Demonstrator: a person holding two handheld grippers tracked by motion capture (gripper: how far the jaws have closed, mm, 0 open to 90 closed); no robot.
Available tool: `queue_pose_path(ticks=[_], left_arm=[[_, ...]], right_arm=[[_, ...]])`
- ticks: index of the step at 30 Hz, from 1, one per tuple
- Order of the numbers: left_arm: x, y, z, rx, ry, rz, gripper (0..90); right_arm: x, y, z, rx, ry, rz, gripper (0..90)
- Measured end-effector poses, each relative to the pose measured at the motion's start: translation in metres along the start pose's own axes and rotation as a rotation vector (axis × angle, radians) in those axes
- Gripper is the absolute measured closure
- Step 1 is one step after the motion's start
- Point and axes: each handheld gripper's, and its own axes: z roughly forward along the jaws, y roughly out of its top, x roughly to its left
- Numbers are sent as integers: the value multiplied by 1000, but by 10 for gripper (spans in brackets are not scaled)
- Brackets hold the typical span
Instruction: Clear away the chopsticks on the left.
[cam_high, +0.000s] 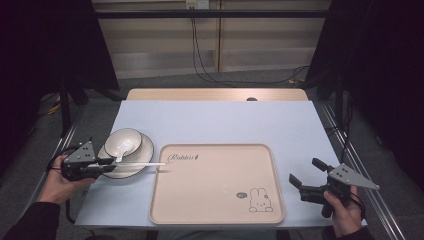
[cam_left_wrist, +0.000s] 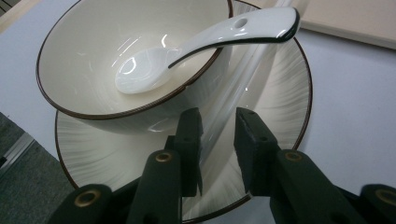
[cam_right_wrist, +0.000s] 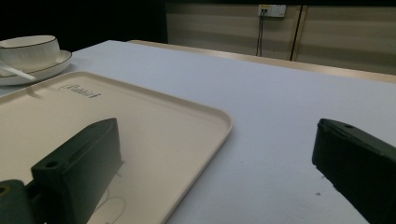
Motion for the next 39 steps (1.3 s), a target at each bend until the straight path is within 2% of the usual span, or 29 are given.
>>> queue_pose_path(ticks=[3,6,9,10,12,13,15,17,18,21,27,29,31,33,34,37,38,39], left_arm=[[0,0,2,15,-2,12,722],[-1,2,6,22,-26,24,733],[-2,3,8,19,-19,29,743],[-2,6,9,39,-39,40,747],[-2,7,11,42,-47,48,749],[-2,8,12,45,-64,49,749],[-4,11,15,60,-67,64,750],[-5,13,19,63,-91,71,751],[-6,15,23,79,-108,85,768],[-5,17,25,92,-121,108,782],[-6,19,25,102,-152,120,836],[-6,19,25,101,-162,116,837],[-8,19,25,97,-168,82,839],[-7,19,24,91,-164,81,840],[-8,18,23,83,-171,49,841],[-7,19,20,90,-177,34,842],[-8,19,20,76,-174,24,842],[-9,19,18,60,-182,-3,842]], right_arm=[[0,0,0,0,0,-1,12],[0,0,0,0,1,-3,12],[0,0,0,0,0,-4,12],[0,0,0,0,2,-3,12],[0,0,0,0,1,-3,12],[0,0,0,1,1,-1,12],[0,0,0,2,1,-2,12],[0,0,0,2,-1,0,12],[0,0,0,4,3,1,12],[0,0,0,3,2,-1,12],[0,0,0,5,2,4,12],[0,0,0,8,2,9,12],[0,0,0,8,3,9,12],[0,0,0,8,2,9,12],[0,0,0,6,2,8,12],[0,0,0,7,2,7,12],[0,0,0,6,2,6,12],[0,0,0,6,2,6,12]])
